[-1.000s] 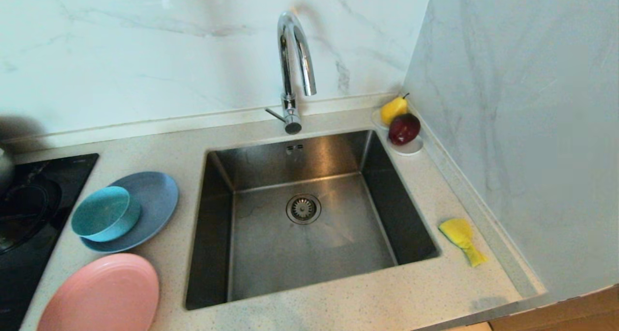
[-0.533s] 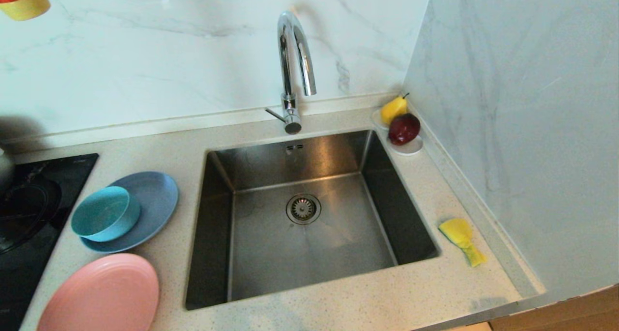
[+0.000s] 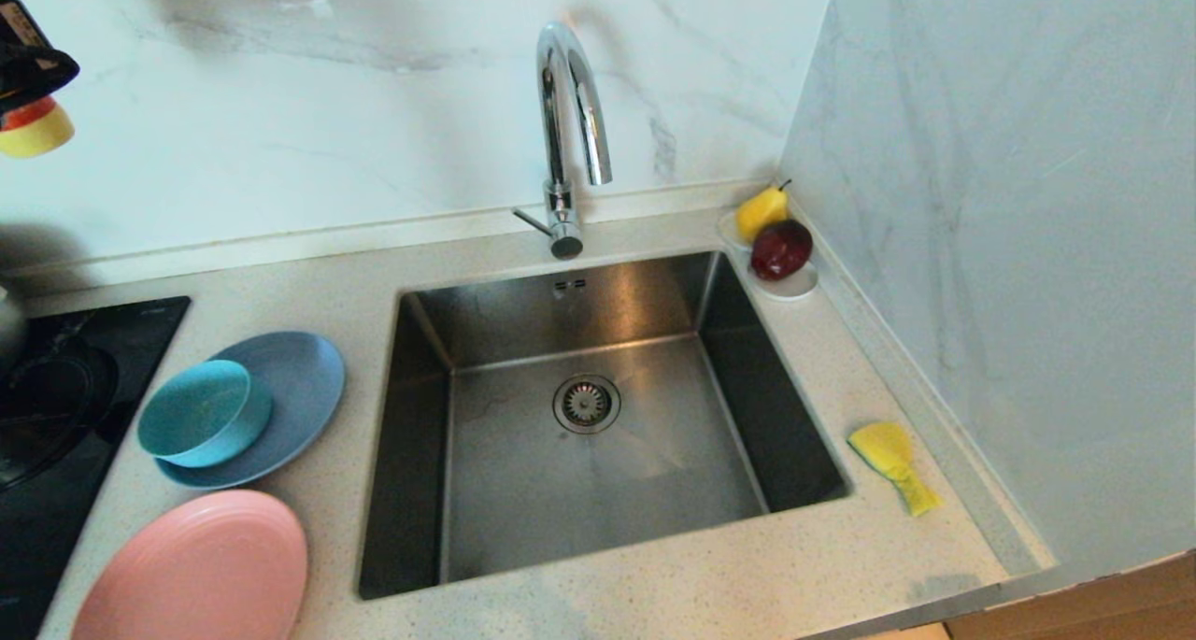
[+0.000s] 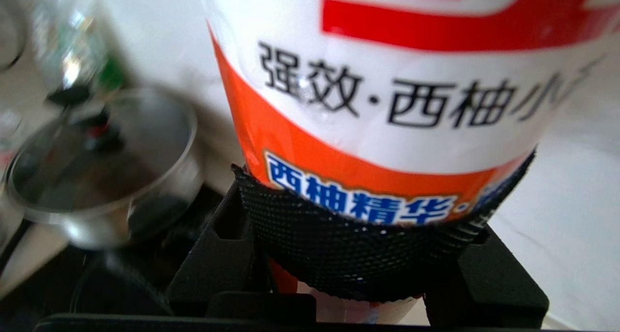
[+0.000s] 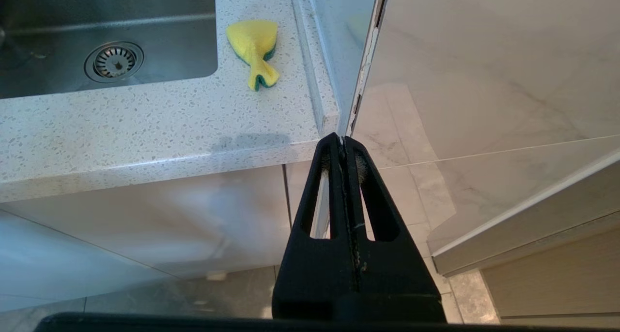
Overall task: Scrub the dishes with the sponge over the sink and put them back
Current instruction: Place the dish soap on the table
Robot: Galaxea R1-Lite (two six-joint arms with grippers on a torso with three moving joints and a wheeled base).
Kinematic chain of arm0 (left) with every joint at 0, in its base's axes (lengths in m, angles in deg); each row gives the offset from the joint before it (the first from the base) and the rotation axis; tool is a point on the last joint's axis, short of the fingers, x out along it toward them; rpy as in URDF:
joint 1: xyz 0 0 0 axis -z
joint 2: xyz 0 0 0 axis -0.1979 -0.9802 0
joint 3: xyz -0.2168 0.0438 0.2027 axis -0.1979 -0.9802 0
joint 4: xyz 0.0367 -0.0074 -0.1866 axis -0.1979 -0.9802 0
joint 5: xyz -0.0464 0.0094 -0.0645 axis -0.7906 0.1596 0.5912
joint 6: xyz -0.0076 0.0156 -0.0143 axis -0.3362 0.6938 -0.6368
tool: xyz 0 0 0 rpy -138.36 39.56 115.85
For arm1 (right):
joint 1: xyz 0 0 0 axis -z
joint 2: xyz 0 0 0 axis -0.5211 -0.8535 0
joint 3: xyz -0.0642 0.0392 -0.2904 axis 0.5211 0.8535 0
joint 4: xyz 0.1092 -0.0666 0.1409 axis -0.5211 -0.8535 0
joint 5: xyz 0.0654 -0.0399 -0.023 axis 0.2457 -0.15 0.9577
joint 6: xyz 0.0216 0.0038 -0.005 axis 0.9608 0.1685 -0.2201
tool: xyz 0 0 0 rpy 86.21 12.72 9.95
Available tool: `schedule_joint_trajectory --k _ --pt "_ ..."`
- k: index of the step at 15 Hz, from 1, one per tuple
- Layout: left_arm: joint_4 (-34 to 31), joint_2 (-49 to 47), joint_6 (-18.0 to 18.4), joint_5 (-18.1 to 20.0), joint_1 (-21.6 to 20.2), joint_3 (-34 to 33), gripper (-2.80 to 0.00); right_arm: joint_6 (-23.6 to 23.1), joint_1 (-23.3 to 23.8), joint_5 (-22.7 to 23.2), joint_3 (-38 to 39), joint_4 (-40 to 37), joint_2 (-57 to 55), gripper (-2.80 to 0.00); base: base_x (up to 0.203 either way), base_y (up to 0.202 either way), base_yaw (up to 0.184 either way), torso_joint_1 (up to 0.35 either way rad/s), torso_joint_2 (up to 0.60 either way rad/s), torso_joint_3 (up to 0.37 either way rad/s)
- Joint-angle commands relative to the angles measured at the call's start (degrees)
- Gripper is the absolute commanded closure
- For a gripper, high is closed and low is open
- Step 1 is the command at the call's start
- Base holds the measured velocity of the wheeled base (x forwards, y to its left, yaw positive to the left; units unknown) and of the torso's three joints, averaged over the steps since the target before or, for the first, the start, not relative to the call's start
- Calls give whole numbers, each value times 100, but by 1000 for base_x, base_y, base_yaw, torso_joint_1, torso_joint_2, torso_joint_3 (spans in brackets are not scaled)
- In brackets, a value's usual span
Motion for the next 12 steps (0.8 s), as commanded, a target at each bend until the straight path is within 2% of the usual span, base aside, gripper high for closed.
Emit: schedule_joint_trajectory --k 1,2,5,9,12 --pt "112 -594 -191 -383 -38 -68 0 1 0 0 0 4 1 0 0 0 0 0 0 0" --pt "181 -749 -267 -554 -35 -68 0 1 0 0 0 4 1 0 0 0 0 0 0 0" --pt "643 -1171 -291 -659 106 -26 0 1 0 0 0 4 1 0 0 0 0 0 0 0" --pt "890 -1852 -297 -737 648 103 0 1 0 0 0 4 1 0 0 0 0 0 0 0" --pt "990 -2379 -303 -1047 1060 384 0 1 0 0 0 4 1 0 0 0 0 0 0 0"
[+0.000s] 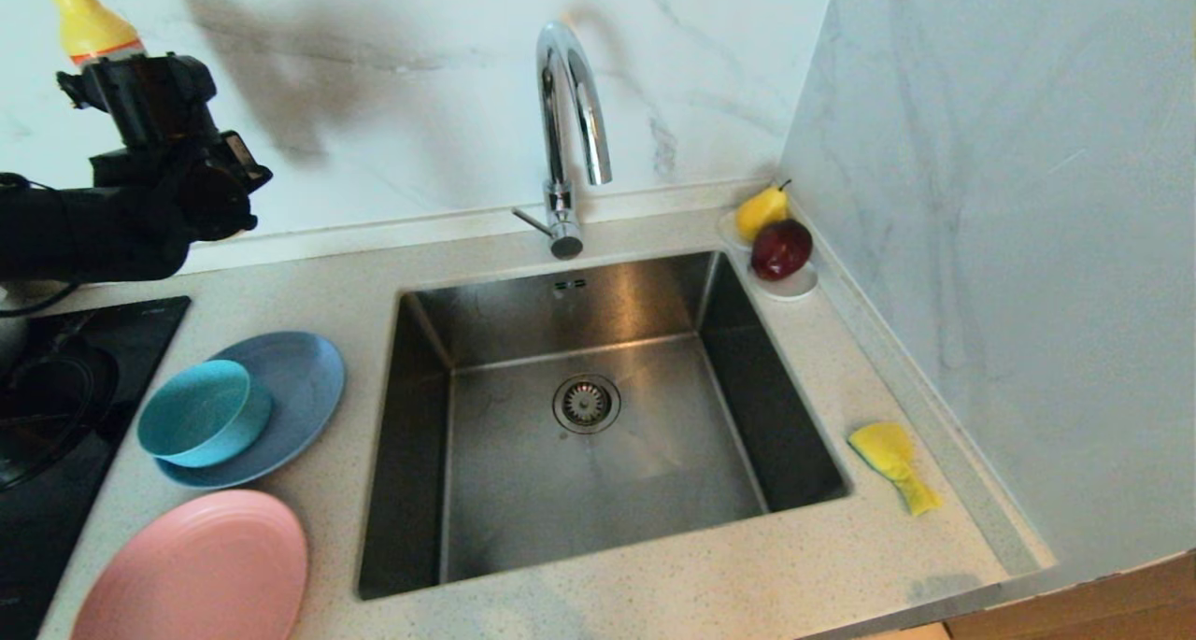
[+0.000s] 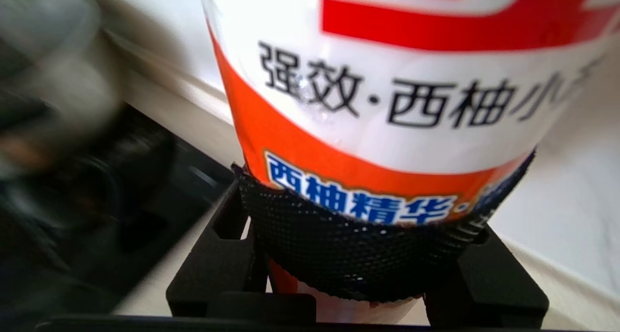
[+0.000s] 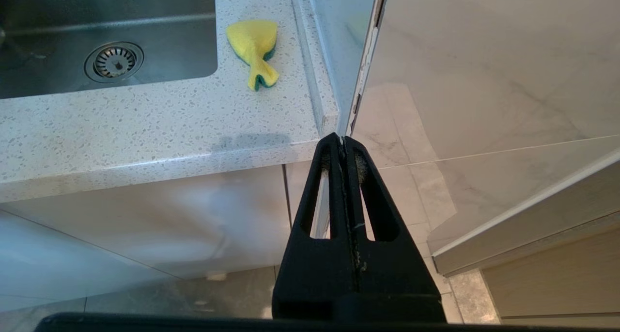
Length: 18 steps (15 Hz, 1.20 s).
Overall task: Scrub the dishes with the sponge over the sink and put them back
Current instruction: Place the dish soap on the table
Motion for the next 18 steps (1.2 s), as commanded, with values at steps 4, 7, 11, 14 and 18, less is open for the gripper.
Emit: schedule_joint_trajectory --k 4,7,11,14,18 --pt "71 -1058 -1 -231 473 733 0 -1 0 0 0 4 1 0 0 0 0 0 0 0" --pt "69 -1471 16 -380 709 1138 0 -1 0 0 0 4 1 0 0 0 0 0 0 0" --pt "236 -1898 94 -465 968 1425 0 -1 0 0 0 4 1 0 0 0 0 0 0 0" --pt "609 -2119 275 -465 1002 1427 0 -1 0 0 0 4 1 0 0 0 0 0 0 0" --pt "1213 -2355 595 -438 990 1453 0 -1 0 0 0 4 1 0 0 0 0 0 0 0"
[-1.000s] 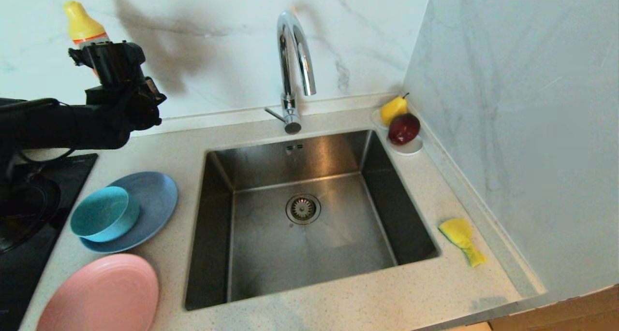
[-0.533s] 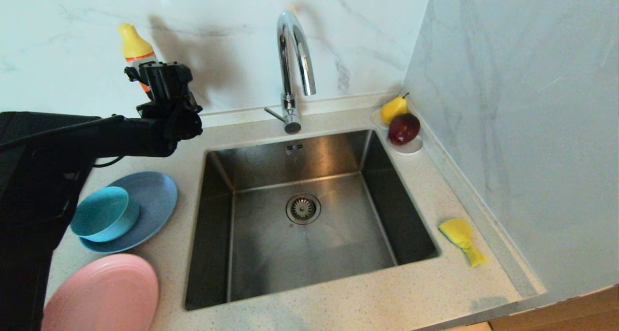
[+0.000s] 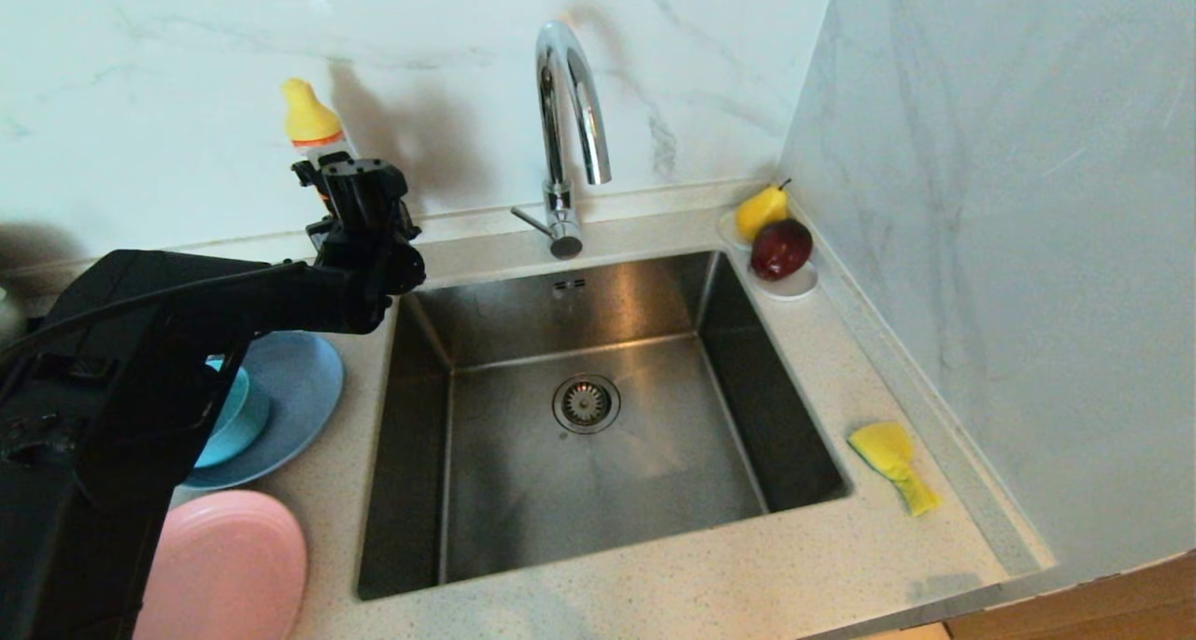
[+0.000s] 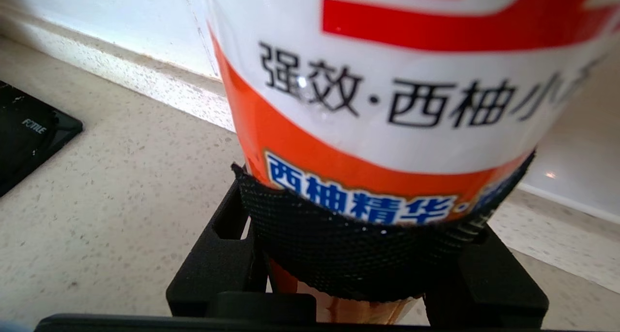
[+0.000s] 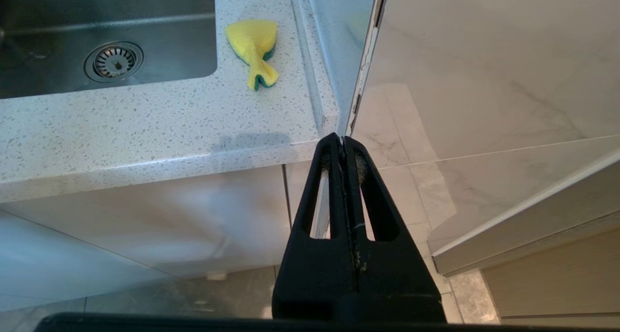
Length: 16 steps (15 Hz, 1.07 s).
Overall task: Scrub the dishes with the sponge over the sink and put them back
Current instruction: Place the dish soap on the table
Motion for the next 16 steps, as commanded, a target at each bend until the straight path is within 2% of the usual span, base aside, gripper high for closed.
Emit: schedule_joint_trajectory --k 1,13,16 --pt "200 -194 55 -15 -1 8 0 -1 0 0 0 2 1 0 0 0 0 0 0 0" --pt "439 -529 100 47 -71 17 0 -1 0 0 0 2 1 0 0 0 0 0 0 0" --pt "771 -616 242 47 -71 17 0 -1 0 0 0 2 1 0 0 0 0 0 0 0"
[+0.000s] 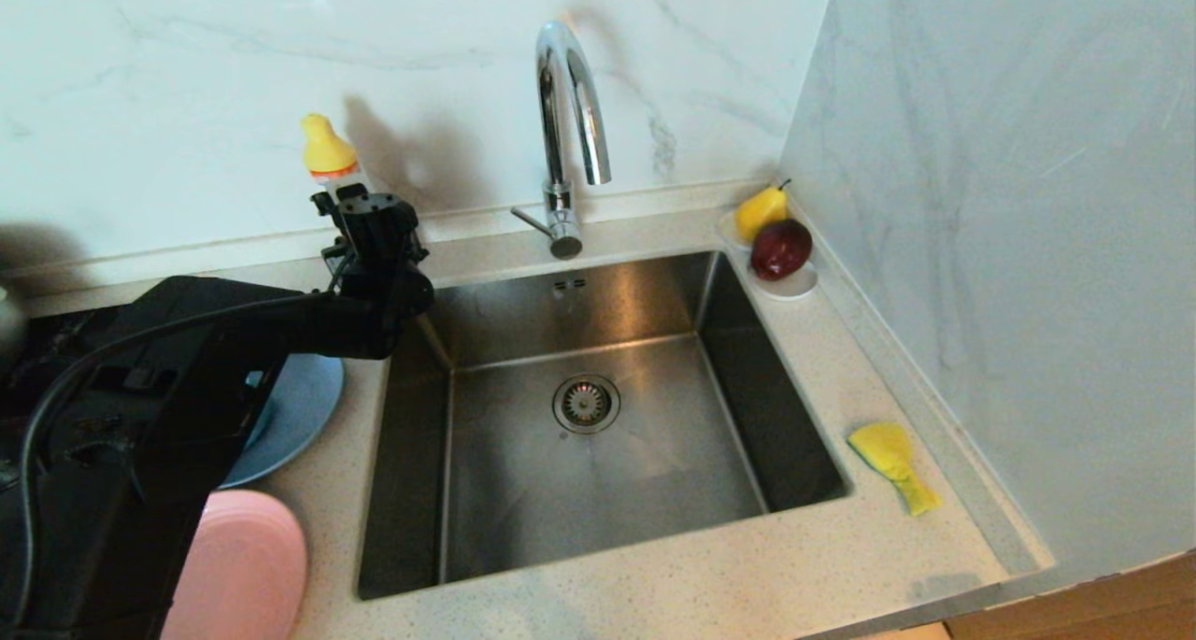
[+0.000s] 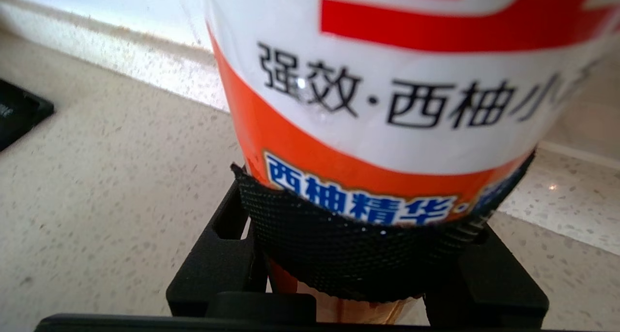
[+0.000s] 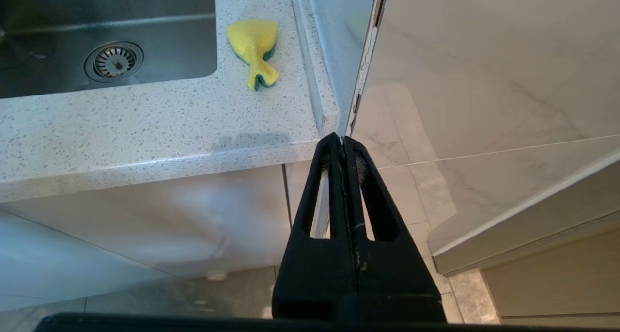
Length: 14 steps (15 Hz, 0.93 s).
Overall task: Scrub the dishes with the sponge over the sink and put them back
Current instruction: Place the dish soap on the table
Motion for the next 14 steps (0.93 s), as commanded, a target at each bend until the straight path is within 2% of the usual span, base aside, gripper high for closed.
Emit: schedule_joint_trajectory --k 1,4,14 --pt "259 -83 147 -24 -3 -2 0 0 0 0 0 2 1 0 0 0 0 0 0 0" --pt "537 -89 268 -15 -21 7 0 0 0 0 0 2 1 0 0 0 0 0 0 0" --pt "545 -159 164 98 -135 51 0 0 0 0 0 2 1 0 0 0 0 0 0 0"
